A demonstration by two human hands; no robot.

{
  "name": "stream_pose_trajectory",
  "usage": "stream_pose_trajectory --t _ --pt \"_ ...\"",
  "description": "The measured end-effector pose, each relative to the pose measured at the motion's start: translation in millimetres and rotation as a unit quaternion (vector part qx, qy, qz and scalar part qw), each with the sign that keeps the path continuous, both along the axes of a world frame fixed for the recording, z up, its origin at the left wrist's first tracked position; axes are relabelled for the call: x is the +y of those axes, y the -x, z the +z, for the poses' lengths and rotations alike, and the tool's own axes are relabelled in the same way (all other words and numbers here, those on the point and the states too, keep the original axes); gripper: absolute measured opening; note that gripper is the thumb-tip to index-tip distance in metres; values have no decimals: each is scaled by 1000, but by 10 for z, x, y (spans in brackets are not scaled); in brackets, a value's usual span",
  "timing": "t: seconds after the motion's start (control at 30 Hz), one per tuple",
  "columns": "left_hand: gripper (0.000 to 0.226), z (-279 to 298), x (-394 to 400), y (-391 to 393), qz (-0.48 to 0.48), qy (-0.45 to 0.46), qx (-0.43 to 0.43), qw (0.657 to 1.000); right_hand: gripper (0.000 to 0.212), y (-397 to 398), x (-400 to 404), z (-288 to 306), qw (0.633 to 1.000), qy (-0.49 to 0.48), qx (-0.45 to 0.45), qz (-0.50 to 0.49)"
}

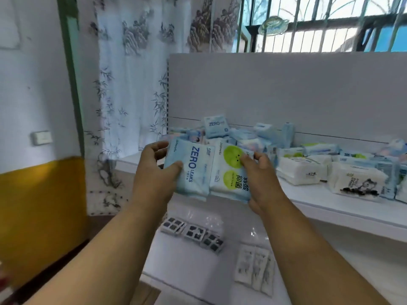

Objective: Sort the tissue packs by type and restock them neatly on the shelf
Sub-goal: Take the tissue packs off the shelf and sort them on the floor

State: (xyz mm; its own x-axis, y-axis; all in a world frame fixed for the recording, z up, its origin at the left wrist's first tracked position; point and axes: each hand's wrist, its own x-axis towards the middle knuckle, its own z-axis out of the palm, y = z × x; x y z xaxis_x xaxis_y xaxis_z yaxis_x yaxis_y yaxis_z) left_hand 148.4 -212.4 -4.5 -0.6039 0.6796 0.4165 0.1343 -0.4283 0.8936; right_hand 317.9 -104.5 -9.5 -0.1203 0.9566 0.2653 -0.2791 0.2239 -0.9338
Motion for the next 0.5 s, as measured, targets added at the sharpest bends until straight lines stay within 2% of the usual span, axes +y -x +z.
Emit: stream_pose_trajectory --t 0.1,0.13,0.2,0.33,0.5 --pt "41 -141 -452 269 46 17 -17 999 66 380 -299 -148 997 2 -48 58" --pt "41 -189 -605 339 69 17 -21 997 74 511 -375 -213 996 4 -61 71" --pt "41 -330 -893 449 123 18 -29 992 67 742 -565 -339 991 -1 -81 104" --pt "38 -777 -1424 597 225 31 -56 972 33 1133 -885 -745 973 8 -98 207" --pt "36 -1497 -2135 718 306 112 -100 940 37 1609 -1438 -1460 933 38 -183 309"
